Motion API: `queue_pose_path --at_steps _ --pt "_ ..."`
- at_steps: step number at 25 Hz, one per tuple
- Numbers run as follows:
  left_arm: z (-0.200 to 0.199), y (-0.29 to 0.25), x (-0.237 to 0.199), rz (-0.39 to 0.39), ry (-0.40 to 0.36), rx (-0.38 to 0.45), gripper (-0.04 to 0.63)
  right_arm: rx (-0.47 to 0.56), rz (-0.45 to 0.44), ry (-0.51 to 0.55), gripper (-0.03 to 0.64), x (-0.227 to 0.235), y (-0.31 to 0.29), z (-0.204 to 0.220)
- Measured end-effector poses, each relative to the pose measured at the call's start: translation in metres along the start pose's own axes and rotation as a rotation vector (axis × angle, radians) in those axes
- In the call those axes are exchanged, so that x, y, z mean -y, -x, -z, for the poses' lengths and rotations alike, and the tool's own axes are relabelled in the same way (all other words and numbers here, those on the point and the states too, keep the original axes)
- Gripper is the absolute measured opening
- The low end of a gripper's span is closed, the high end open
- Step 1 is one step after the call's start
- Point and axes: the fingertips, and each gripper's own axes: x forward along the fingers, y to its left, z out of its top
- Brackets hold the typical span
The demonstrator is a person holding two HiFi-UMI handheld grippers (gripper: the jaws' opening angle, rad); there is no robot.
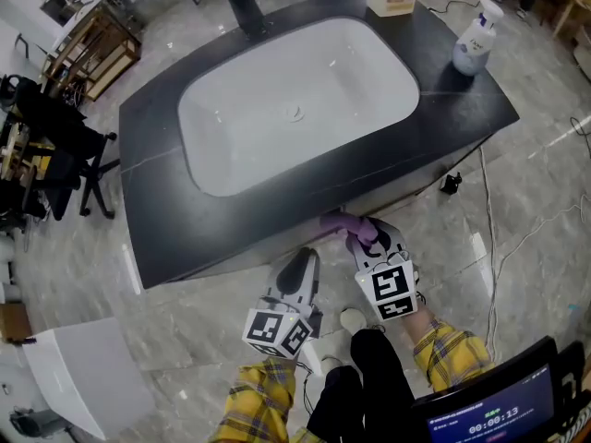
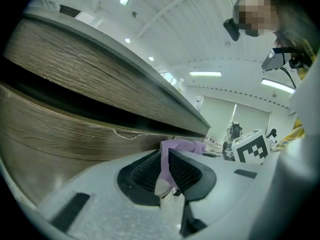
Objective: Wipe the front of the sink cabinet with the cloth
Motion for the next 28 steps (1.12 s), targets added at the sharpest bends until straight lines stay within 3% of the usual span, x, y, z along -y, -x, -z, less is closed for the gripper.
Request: queue_pose_path --at_steps 7,12,28 --pt "0.005 -0.013 0.023 0.046 0.007 0.013 0.044 0.007 0.035 -0.076 0.066 0.022 0.025 0.015" --pt "0.009 0.008 0.013 0.016 0.031 0.033 0.044 0.022 -0.061 -0.068 0.066 -0.021 0.032 0.018" --pt "0.022 0.190 -0.112 -0.321 0.064 0.095 0.044 -0.032 -0.422 0.123 0.066 -0.246 -0.018 0.029"
